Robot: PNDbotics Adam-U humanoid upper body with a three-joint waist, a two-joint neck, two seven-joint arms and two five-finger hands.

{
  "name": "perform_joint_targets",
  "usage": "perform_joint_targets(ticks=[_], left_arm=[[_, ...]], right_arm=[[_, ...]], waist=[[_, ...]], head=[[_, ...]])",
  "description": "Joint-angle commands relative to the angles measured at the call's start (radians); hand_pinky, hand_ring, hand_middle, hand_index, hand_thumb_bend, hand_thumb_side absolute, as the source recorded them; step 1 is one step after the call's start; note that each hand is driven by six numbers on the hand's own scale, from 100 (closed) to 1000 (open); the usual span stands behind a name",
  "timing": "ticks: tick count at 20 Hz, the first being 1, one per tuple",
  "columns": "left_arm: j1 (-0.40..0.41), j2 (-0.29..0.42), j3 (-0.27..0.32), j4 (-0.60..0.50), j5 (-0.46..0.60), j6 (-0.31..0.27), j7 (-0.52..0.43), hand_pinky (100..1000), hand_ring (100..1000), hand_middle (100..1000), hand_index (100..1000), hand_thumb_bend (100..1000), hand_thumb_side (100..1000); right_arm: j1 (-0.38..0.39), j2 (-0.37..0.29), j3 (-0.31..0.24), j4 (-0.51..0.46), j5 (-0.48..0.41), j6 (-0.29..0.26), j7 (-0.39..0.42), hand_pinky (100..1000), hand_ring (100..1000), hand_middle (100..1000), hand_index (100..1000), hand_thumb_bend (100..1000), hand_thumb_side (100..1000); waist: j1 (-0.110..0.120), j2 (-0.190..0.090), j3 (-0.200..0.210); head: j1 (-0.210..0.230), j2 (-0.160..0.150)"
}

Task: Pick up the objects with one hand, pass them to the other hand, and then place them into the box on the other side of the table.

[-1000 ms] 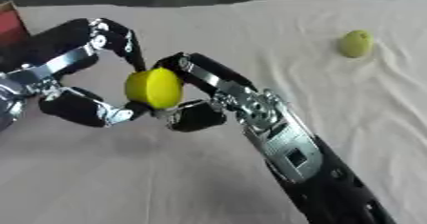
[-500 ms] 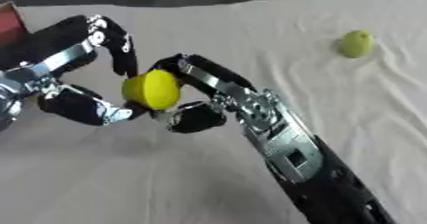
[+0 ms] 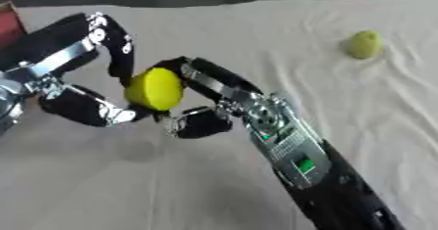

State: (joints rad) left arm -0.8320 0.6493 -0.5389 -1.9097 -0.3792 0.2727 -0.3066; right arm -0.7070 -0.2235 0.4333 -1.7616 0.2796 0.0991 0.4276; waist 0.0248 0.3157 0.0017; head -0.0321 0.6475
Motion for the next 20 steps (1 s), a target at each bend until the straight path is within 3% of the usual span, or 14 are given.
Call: perform_joint_targets(ticks=[1,5,6,8,10,12,20], left_arm=[[-0.011,0.015,0.017,-0.003,-0.002,-0.001,0.0,569,395,285,371,554,100],[-0.008,0.015,0.02,-0.003,0.002,-0.003,-0.005,559,419,313,401,607,100],[-0.008,0.013,0.021,-0.002,0.003,-0.004,-0.004,560,432,328,419,594,100],[-0.011,0.009,0.02,-0.003,0.0,-0.012,-0.004,565,457,356,453,578,100],[-0.013,0.006,0.02,-0.005,-0.009,-0.023,-0.006,568,472,377,479,542,100],[-0.013,0.004,0.021,-0.004,-0.016,-0.026,-0.004,573,483,395,502,510,100],[-0.012,-0.004,0.021,0.001,-0.046,-0.023,0.012,589,529,458,581,533,100]], right_arm=[[-0.015,0.005,-0.003,-0.027,0.007,-0.013,0.006,718,689,701,829,355,100],[-0.015,0.007,-0.004,-0.027,0.006,-0.016,0.008,716,688,706,830,343,100],[-0.014,0.008,-0.004,-0.027,0.002,-0.015,0.007,714,680,690,821,294,100],[-0.014,0.011,-0.004,-0.026,-0.018,-0.011,0.0,705,656,643,783,109,100],[-0.015,0.012,-0.004,-0.026,-0.042,-0.003,-0.009,699,639,620,761,100,202],[-0.015,0.011,-0.003,-0.028,-0.058,0.002,-0.02,698,636,607,748,100,237],[-0.017,0.013,0.001,-0.031,-0.06,-0.002,-0.013,693,614,573,715,100,274]], waist=[[0.003,-0.023,0.0],[0.002,-0.023,0.0],[0.002,-0.023,0.0],[0.002,-0.022,0.0],[0.001,-0.022,0.0],[0.002,-0.021,-0.001],[0.002,-0.02,-0.002]], head=[[0.004,-0.007],[0.005,-0.008],[0.006,-0.009],[0.006,-0.011],[0.007,-0.012],[0.007,-0.011],[0.007,-0.017]])
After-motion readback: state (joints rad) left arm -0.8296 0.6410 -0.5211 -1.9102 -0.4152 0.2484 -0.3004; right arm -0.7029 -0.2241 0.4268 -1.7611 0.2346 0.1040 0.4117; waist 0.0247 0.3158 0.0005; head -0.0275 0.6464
